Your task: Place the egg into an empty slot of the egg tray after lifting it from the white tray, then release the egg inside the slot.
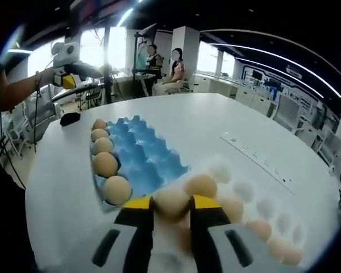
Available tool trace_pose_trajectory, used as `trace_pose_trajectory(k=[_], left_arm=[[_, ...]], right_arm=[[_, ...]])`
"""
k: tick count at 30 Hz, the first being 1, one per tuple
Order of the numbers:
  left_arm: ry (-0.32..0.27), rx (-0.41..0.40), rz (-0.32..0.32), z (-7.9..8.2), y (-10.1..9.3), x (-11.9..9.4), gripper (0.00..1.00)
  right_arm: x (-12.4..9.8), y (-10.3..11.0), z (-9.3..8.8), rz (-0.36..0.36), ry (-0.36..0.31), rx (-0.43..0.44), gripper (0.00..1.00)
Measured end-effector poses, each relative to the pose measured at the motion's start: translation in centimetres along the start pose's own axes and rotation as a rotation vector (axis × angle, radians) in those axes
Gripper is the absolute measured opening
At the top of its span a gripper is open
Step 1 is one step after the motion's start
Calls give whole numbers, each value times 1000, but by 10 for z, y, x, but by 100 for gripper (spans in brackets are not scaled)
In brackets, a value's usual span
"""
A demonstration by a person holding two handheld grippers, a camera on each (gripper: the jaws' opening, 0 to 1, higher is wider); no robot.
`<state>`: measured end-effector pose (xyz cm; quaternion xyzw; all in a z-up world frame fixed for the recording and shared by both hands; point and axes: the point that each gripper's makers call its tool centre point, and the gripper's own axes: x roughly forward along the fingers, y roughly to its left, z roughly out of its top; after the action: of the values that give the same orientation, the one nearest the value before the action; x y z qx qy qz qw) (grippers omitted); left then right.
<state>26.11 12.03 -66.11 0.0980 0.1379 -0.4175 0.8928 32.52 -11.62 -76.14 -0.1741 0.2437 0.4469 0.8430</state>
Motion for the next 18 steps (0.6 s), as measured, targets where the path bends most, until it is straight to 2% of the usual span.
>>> trace_pose_trajectory(k=[6, 18], left_arm=[[0, 1, -1, 0, 0, 0, 48], [2, -3, 10, -4, 3, -5, 48]], right_arm=[[0, 5, 15, 3, -33, -8, 24], [18, 24, 39, 47, -71, -24, 24]])
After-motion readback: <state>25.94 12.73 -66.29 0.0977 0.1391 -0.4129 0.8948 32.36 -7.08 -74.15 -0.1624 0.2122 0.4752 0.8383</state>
